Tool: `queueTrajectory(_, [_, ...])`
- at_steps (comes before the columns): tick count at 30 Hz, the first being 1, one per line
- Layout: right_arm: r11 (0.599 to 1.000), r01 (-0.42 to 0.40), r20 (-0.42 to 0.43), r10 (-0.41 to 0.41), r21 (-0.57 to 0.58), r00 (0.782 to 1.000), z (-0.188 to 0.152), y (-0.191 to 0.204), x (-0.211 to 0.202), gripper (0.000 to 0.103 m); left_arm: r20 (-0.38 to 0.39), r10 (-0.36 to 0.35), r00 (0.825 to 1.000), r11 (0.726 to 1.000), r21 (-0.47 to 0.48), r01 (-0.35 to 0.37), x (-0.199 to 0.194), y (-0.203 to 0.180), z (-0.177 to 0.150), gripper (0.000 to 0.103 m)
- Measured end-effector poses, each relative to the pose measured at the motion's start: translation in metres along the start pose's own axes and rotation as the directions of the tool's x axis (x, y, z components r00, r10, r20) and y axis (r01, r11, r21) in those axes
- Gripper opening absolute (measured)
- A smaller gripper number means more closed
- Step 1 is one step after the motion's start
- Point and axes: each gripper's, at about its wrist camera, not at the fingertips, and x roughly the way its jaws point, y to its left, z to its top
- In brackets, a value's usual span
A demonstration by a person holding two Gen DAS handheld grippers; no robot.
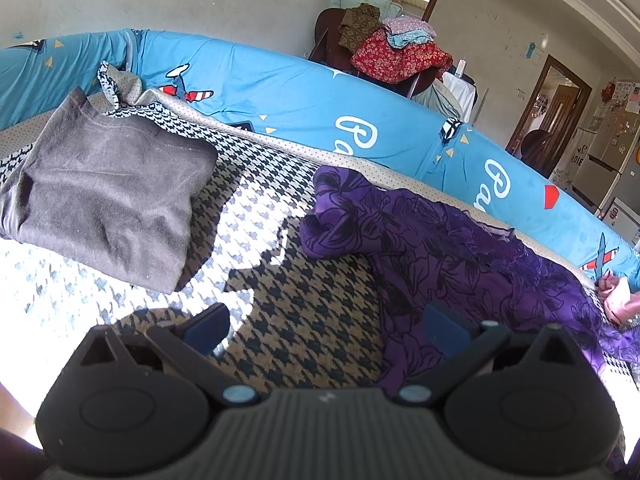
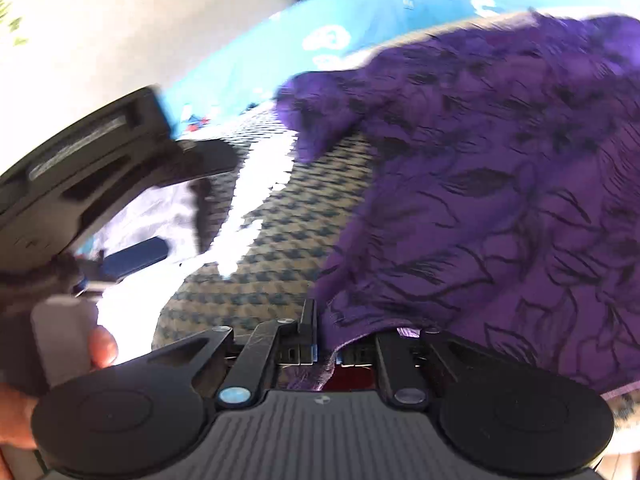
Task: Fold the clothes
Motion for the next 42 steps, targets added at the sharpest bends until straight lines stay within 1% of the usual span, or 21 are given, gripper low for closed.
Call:
queueTrajectory(2, [0.992, -0.018, 0.006, 0.019, -0.125, 1.0, -0.007, 0.011, 0.002, 0.01, 0.022, 0.009, 1.0, 1.0, -0.011, -0.009, -0.003, 0.004, 0.003, 0.103])
queueTrajectory(4, [0.968, -0.035, 0.009, 0.039, -0.248, 0.999, -0.013, 0.023, 0.003, 0.011, 0.017, 0.018, 1.0, 1.0, -0.016, -0.017, -0.002, 0.006, 0.005, 0.103])
queueTrajectory(6, [0.929, -0.051, 0.01, 0.059, -0.367, 0.998, -0.02, 0.034, 0.005, 0.012, 0.002, 0.029, 1.0, 1.0, -0.001, -0.029, 0.001, 0.005, 0.005, 0.103])
queueTrajectory(9, [0.842, -0.071, 0.007, 0.089, -0.535, 0.996, -0.03, 0.051, 0.007, 0.013, -0.017, 0.005, 1.0, 0.998, 0.056, -0.004, 0.002, 0.0, 0.007, 0.103])
queueTrajectory(10, [0.827, -0.07, 0.005, 0.088, -0.559, 0.996, -0.032, 0.051, 0.009, 0.013, -0.02, 0.0, 1.0, 0.996, 0.085, 0.002, 0.002, -0.003, 0.009, 0.103])
queueTrajectory(11, [0.823, -0.065, 0.002, 0.08, -0.564, 0.997, -0.033, 0.049, 0.011, 0.014, -0.032, -0.013, 0.999, 0.993, 0.113, 0.016, 0.004, -0.006, 0.01, 0.103])
queueTrajectory(12, [0.831, -0.075, -0.01, 0.084, -0.551, 0.996, -0.033, 0.044, 0.012, 0.014, -0.049, -0.03, 0.998, 0.989, 0.14, 0.036, 0.007, -0.009, 0.012, 0.103])
queueTrajectory(13, [0.844, -0.099, -0.033, 0.096, -0.527, 0.995, -0.031, 0.04, 0.013, 0.018, -0.064, -0.045, 0.997, 0.985, 0.163, 0.055, 0.009, -0.013, 0.012, 0.103])
queueTrajectory(14, [0.856, -0.124, -0.059, 0.11, -0.502, 0.992, -0.029, 0.036, 0.014, 0.025, -0.077, -0.056, 0.995, 0.98, 0.186, 0.07, 0.013, -0.017, 0.013, 0.103])
queueTrajectory(15, [0.865, -0.141, -0.082, 0.116, -0.481, 0.99, -0.027, 0.032, 0.014, 0.029, -0.09, -0.065, 0.994, 0.974, 0.209, 0.083, 0.017, -0.022, 0.012, 0.103])
queueTrajectory(16, [0.87, -0.15, -0.093, 0.12, -0.47, 0.988, -0.027, 0.029, 0.012, 0.034, -0.103, -0.075, 0.992, 0.968, 0.23, 0.097, 0.02, -0.027, 0.012, 0.103])
queueTrajectory(18, [0.872, -0.161, -0.098, 0.13, -0.463, 0.987, -0.028, 0.025, 0.005, 0.038, -0.131, -0.096, 0.987, 0.954, 0.27, 0.129, 0.027, -0.037, 0.01, 0.103])
queueTrajectory(20, [0.869, -0.168, -0.102, 0.136, -0.466, 0.985, -0.029, 0.022, -0.003, 0.043, -0.159, -0.119, 0.98, 0.945, 0.285, 0.161, 0.034, -0.046, 0.006, 0.103])
queueTrajectory(22, [0.871, -0.168, -0.104, 0.135, -0.461, 0.985, -0.03, 0.015, -0.015, 0.044, -0.187, -0.146, 0.971, 0.938, 0.287, 0.196, 0.039, -0.055, 0.001, 0.103])
queueTrajectory(26, [0.896, -0.149, -0.077, 0.129, -0.418, 0.989, -0.033, -0.008, -0.041, 0.044, -0.246, -0.202, 0.948, 0.92, 0.285, 0.27, 0.049, -0.071, -0.011, 0.103])
queueTrajectory(28, [0.921, -0.111, -0.055, 0.097, -0.373, 0.994, -0.032, -0.022, -0.051, 0.044, -0.279, -0.233, 0.932, 0.912, 0.271, 0.309, 0.053, -0.079, -0.016, 0.103])
queueTrajectory(31, [0.956, -0.058, -0.046, 0.047, -0.287, 0.998, -0.031, -0.045, -0.062, 0.044, -0.314, -0.275, 0.909, 0.899, 0.251, 0.359, 0.057, -0.087, -0.023, 0.103])
queueTrajectory(34, [0.972, -0.033, -0.058, 0.02, -0.234, 0.998, -0.033, -0.058, -0.071, 0.044, -0.339, -0.304, 0.89, 0.886, 0.243, 0.395, 0.06, -0.095, -0.028, 0.103])
queueTrajectory(39, [0.988, 0.009, -0.082, -0.021, -0.153, 0.996, -0.037, -0.08, -0.084, 0.044, -0.37, -0.325, 0.87, 0.875, 0.232, 0.426, 0.062, -0.106, -0.037, 0.103])
queueTrajectory(42, [0.992, 0.036, -0.087, -0.047, -0.12, 0.995, -0.041, -0.091, -0.089, 0.044, -0.378, -0.331, 0.864, 0.865, 0.244, 0.438, 0.059, -0.112, -0.042, 0.103])
